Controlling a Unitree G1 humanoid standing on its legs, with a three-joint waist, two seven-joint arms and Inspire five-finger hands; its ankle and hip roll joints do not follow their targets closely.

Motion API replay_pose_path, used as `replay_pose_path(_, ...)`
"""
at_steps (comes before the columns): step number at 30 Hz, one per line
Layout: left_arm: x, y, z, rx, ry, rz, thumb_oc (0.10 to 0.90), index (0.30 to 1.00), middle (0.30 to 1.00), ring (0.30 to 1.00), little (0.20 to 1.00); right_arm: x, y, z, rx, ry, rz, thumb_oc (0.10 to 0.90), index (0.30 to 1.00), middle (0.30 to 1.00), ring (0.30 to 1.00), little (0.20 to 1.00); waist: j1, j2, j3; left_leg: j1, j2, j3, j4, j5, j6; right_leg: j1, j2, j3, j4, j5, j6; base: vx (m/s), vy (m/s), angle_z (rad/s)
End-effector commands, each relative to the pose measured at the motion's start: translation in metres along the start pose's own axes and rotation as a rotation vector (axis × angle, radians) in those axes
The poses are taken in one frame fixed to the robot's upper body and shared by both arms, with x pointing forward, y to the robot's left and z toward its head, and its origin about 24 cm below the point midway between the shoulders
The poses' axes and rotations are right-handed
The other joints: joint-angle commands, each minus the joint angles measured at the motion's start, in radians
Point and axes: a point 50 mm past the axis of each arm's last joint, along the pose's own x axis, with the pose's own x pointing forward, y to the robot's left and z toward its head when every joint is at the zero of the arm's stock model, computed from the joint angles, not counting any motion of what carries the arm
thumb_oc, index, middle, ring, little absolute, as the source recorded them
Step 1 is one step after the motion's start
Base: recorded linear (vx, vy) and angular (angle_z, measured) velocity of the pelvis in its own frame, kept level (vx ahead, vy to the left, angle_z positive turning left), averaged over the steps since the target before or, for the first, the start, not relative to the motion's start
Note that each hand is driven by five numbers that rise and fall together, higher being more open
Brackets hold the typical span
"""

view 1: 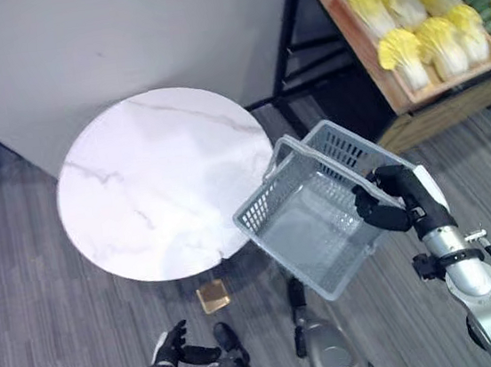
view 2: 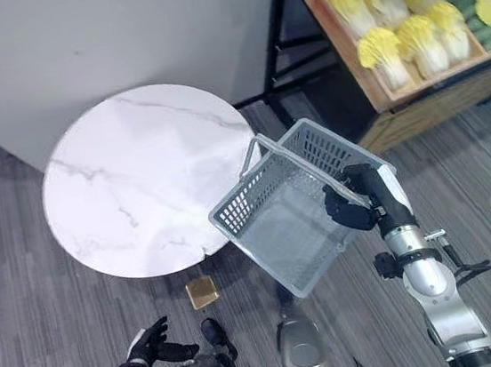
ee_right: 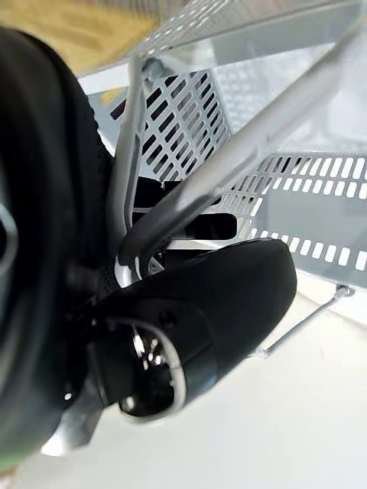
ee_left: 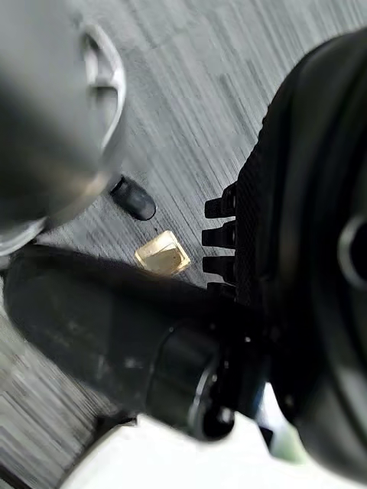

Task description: Get the vegetables into the basket

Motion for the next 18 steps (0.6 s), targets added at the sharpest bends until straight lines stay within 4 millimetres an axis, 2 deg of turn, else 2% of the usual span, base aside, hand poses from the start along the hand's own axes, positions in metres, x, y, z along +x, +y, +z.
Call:
replay_pose_path(1,-0.007,0.019,-0.013,0.009,0.003,0.049,0.900,1.000,1.000,1.000,1.000,0.031,-0.031,0.095,0.044,-0.514,-0.137,0.400,0.300,0.300,0.300,0.300,0.090,-0.021,-0.064,0.019,0.058,0.000,0.073,-0.077,-0.105,0.122,-0.195,-0.122,0.286,-0.245,0.039,-0.11,0.012,-0.57)
replay_pose_path(2,-0.008,0.019,-0.016,0.001,0.009,0.047,0.900,1.000,1.000,1.000,1.000,0.033,-0.029,0.096,0.043,-0.515,-0.123,0.400,0.300,0.300,0.300,0.300,0.096,-0.025,-0.066,0.023,0.059,0.013,0.073,-0.076,-0.108,0.135,-0.192,-0.133,0.272,-0.246,0.039,-0.08,-0.022,-0.99)
replay_pose_path(4,-0.009,0.019,-0.021,-0.009,0.025,0.047,0.900,1.000,1.000,1.000,1.000,0.035,-0.023,0.099,0.044,-0.526,-0.094,0.400,0.300,0.300,0.300,0.300,0.111,-0.033,-0.076,0.035,0.064,0.052,0.082,-0.066,-0.121,0.173,-0.175,-0.194,0.193,-0.240,0.037,-0.01,-0.093,-1.11)
replay_pose_path(7,-0.010,0.018,-0.023,-0.006,0.036,0.038,0.900,1.000,1.000,1.000,1.000,0.032,-0.023,0.098,0.030,-0.522,-0.085,0.400,0.300,0.300,0.300,0.300,0.109,-0.029,-0.085,0.033,0.075,0.058,0.103,-0.060,-0.133,0.200,-0.152,-0.191,0.138,-0.256,0.030,0.03,-0.124,-0.47)
replay_pose_path(8,-0.009,0.016,-0.023,-0.006,0.038,0.035,0.900,1.000,1.000,1.000,1.000,0.030,-0.025,0.098,0.013,-0.527,-0.083,0.400,0.300,0.300,0.300,0.300,0.099,-0.022,-0.089,0.034,0.086,0.063,0.101,-0.041,-0.145,0.221,-0.127,-0.195,0.105,-0.271,0.021,0.02,-0.095,-0.28)
replay_pose_path(18,-0.009,0.002,-0.021,0.009,0.017,-0.012,0.900,1.000,1.000,1.000,1.000,0.020,-0.038,0.096,-0.078,-0.516,-0.100,0.400,0.300,0.300,0.300,0.300,0.060,0.022,-0.086,0.046,0.143,0.059,0.129,0.010,-0.197,0.240,-0.076,-0.174,0.097,-0.331,-0.016,0.02,-0.127,-0.07)
